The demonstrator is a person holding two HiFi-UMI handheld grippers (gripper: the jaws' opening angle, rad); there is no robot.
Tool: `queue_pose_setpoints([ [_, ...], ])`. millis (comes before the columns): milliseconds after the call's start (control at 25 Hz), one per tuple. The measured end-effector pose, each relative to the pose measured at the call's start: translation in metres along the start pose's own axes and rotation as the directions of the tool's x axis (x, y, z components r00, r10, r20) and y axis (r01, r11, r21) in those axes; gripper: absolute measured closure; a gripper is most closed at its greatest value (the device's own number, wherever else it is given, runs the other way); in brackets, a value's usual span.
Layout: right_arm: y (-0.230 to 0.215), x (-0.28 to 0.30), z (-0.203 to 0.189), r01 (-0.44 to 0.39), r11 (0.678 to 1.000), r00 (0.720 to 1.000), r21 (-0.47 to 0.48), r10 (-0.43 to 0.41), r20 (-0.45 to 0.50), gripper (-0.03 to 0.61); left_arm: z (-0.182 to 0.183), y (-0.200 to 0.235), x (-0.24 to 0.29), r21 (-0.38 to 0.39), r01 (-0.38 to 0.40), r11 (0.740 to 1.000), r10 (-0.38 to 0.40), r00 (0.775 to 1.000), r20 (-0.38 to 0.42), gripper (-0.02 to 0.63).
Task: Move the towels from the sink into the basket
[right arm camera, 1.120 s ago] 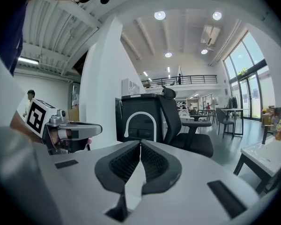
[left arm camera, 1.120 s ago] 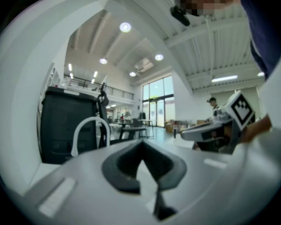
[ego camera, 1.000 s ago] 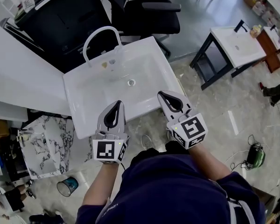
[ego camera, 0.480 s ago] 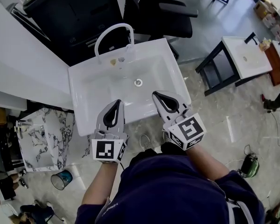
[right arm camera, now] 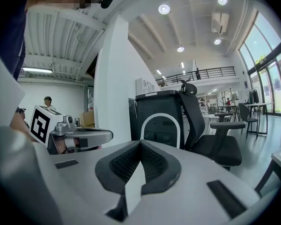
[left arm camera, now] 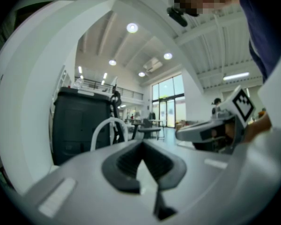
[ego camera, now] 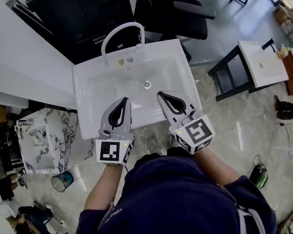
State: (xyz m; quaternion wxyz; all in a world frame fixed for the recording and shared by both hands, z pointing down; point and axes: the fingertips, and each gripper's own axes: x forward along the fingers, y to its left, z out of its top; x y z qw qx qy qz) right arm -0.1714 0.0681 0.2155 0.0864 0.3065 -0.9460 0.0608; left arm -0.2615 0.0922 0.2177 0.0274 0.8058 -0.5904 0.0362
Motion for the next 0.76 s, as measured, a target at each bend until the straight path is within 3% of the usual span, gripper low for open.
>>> queue_pose_setpoints([
  [760,-0.020,-0.002,-0.005,-0.031,1.000,0.999,0.002,0.031,-0.015,0.571,-0.006,-0.012,0.018,-0.010,-0.026,1.000,0.026,1.000,-0.018,0.612],
])
